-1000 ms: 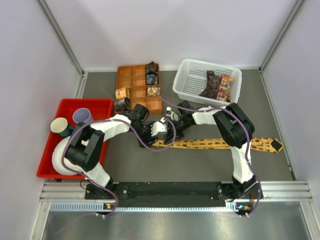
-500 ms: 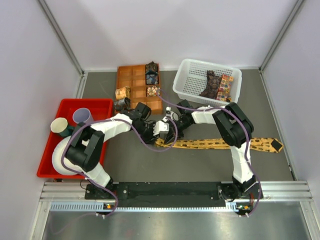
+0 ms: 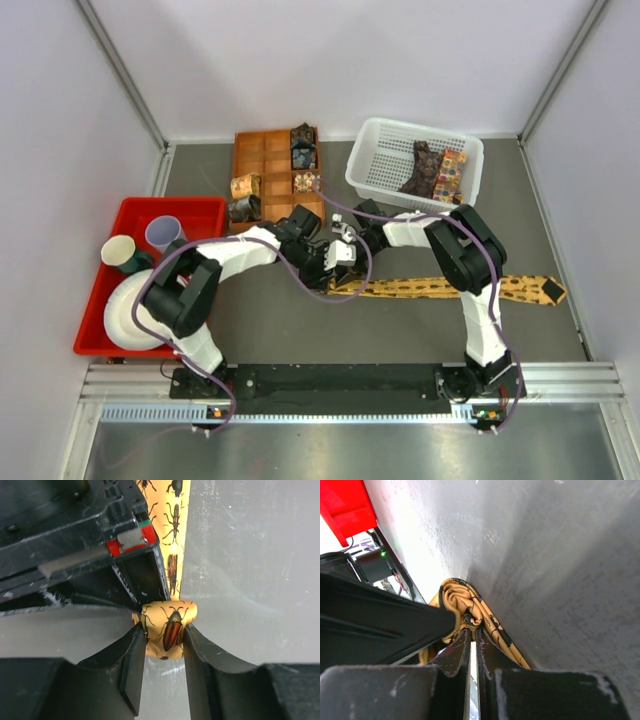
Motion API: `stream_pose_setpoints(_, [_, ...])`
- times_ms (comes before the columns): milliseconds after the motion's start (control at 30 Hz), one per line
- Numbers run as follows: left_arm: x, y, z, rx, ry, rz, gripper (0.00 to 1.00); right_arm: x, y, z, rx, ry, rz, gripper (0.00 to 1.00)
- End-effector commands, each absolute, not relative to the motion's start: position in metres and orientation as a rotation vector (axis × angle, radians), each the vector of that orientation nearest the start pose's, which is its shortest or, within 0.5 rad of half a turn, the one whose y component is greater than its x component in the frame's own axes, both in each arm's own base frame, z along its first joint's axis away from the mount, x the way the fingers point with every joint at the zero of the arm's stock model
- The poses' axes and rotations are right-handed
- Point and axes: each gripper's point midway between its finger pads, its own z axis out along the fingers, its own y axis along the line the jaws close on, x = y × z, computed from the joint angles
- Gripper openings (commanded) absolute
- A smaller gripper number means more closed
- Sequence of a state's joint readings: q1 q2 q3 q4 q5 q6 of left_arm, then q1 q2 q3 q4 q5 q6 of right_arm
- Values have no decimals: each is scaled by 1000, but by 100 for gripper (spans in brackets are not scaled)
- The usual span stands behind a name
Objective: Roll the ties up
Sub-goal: Roll the tie at the center of the board.
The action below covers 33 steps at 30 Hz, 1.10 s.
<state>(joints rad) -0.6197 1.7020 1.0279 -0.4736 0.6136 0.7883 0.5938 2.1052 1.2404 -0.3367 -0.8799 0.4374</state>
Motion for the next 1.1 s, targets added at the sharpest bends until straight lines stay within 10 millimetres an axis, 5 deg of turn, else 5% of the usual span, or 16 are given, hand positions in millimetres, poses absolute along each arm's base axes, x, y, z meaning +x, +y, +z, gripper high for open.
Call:
stream_pose_setpoints(0, [249, -286, 42, 1774, 1834, -799, 41, 245, 330, -9, -502, 2911, 1293, 0])
stream_pose_setpoints(233, [249, -289, 30, 1830, 1876, -753, 42, 246, 332, -7, -505, 2903, 1304, 0])
stream_pose_setpoints(500, [241, -262, 3, 1921, 1975, -594, 41, 244, 333, -2, -517, 2891, 1329, 0])
stream_pose_setpoints(700, [228, -248, -11, 1990, 2040, -598, 27, 249, 335, 24, -567, 2830, 1355, 0])
stream_pose_setpoints(1067, [218, -237, -28, 2042, 2135, -622, 20, 246, 321, 72, -619, 2771, 1424, 10])
